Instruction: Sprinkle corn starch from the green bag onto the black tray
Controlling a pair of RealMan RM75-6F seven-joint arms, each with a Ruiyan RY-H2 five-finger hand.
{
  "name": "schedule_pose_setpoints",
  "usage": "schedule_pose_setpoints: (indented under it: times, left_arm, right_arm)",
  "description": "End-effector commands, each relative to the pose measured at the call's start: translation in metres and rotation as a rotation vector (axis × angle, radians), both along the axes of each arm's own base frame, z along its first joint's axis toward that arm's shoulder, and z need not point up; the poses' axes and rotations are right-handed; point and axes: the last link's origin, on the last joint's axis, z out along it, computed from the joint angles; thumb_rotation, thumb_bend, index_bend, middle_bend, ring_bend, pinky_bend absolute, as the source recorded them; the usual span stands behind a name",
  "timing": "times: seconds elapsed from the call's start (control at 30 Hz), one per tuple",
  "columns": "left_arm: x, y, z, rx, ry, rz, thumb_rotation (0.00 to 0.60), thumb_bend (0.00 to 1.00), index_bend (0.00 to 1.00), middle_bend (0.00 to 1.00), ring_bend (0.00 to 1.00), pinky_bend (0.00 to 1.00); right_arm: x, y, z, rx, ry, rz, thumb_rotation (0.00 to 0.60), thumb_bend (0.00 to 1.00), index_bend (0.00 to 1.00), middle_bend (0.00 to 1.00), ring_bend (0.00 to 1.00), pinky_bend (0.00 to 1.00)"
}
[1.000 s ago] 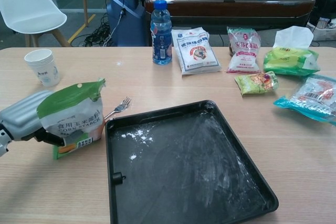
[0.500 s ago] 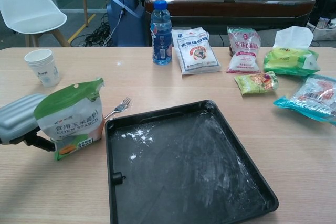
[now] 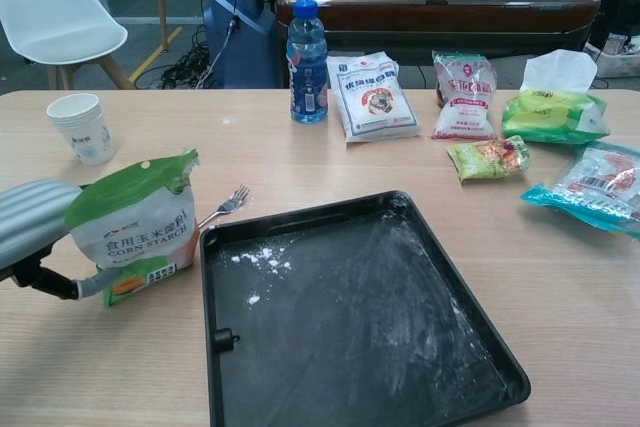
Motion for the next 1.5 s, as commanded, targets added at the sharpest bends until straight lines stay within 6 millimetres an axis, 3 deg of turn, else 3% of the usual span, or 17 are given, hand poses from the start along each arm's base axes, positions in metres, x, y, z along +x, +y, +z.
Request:
schedule_pose_setpoints:
  times: [0.03, 0.6, 1.13, 1.5]
  left_arm:
    - [-0.002, -0.006, 0.005, -0.002, 0.015, 0.009, 0.600, 0.35, 0.00, 0.11, 0.15, 0.38]
    - [-0.013, -0.027, 0.047, 0.081, 0.001, 0.116, 0.600, 0.35, 0.00, 0.11, 0.15, 0.35]
    - [-0.060, -0.062, 0.137, 0.378, 0.055, 0.393, 0.600, 0.35, 0.00, 0.11, 0.15, 0.33]
    - [-0.068, -0.083, 0.156, 0.459, 0.061, 0.472, 0.600, 0.35, 0.00, 0.11, 0.15, 0.32]
  right_arm:
    - [0.000, 0.000, 0.000, 0.000, 0.001, 0.001, 0.600, 0.08, 0.42, 0.35, 0.17, 0.18]
    - [0.001, -0.003, -0.002, 0.011, 0.004, 0.007, 0.600, 0.08, 0.42, 0.35, 0.17, 0.18]
    - [0.003, -0.004, -0.013, 0.111, 0.030, 0.005, 0.600, 0.08, 0.42, 0.35, 0.17, 0.18]
    - [0.004, -0.002, -0.025, 0.171, 0.026, 0.015, 0.600, 0.08, 0.42, 0.35, 0.17, 0.18]
